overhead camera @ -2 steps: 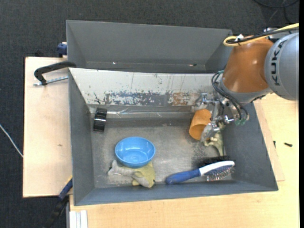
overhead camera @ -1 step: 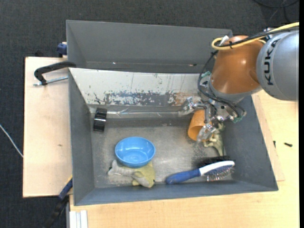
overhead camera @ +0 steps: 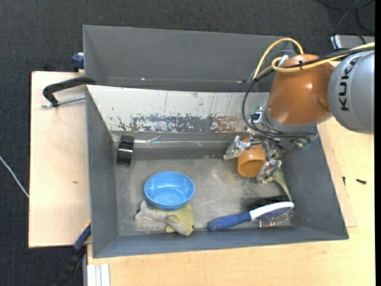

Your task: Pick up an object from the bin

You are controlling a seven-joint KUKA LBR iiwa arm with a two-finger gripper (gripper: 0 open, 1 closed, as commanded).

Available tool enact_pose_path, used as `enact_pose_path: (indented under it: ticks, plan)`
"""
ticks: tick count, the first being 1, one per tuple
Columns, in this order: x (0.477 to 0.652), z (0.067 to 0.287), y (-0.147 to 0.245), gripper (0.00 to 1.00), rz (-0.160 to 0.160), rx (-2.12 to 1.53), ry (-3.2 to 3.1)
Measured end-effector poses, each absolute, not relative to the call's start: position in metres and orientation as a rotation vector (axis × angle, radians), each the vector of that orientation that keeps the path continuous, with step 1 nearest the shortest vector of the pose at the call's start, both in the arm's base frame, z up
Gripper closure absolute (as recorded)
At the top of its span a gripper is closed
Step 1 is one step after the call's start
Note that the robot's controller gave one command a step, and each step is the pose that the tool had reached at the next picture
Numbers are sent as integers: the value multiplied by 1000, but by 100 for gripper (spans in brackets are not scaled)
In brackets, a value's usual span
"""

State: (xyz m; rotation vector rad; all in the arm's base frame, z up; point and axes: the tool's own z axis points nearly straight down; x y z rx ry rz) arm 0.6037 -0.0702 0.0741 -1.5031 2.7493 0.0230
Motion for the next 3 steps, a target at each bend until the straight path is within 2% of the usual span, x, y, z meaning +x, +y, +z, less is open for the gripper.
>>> enact_pose_path:
  ticks: [1,2,3]
  plan:
    - [603,77,-66,0,20,-1737,2601]
    - [603,78,-67,100,19,-1738,2600]
    - [605,108,-64,100,-2,-1740,2605]
